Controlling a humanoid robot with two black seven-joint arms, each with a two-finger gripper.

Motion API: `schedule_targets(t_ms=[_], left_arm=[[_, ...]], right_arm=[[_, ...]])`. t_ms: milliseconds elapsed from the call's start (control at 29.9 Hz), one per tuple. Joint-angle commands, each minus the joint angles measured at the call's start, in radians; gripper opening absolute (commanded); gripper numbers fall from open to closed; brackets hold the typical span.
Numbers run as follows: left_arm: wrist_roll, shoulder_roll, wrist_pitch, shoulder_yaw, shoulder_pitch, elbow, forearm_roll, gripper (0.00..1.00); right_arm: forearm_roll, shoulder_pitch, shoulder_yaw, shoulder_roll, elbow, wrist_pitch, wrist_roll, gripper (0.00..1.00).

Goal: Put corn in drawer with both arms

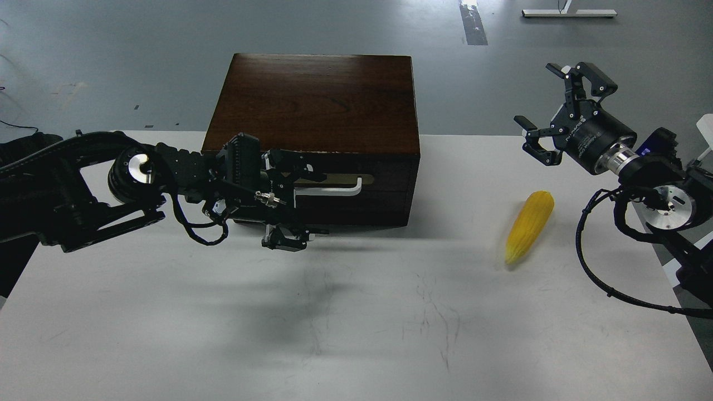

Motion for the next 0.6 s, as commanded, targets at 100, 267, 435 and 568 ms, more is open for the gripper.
schedule_targets(t_ms=[100,267,435,568], left_arm=[[0.000,-0.007,-0.001,0.091,-0.063,0.001,0.000,0.98],[0.000,-0.035,-0.004,0.094,-0.066,0.027,0.000,0.98],[0.000,-0.053,-0.006,0.096,-0.067,0.051,0.000,0.98],[0.000,-0.059,-0.035,0.099,-0.086,0.051,0.000,0.98]], right_arm=[[0.000,0.000,0.004,0.004,-0.005,0.000,0.000,1.00],[0.002,0.000,0.005,0.004,-0.005,0.000,0.000,1.00],[0.002,0.000,0.007,0.004,-0.005,0.000,0.000,1.00],[0.002,0.000,0.008,0.004,-0.005,0.000,0.000,1.00]])
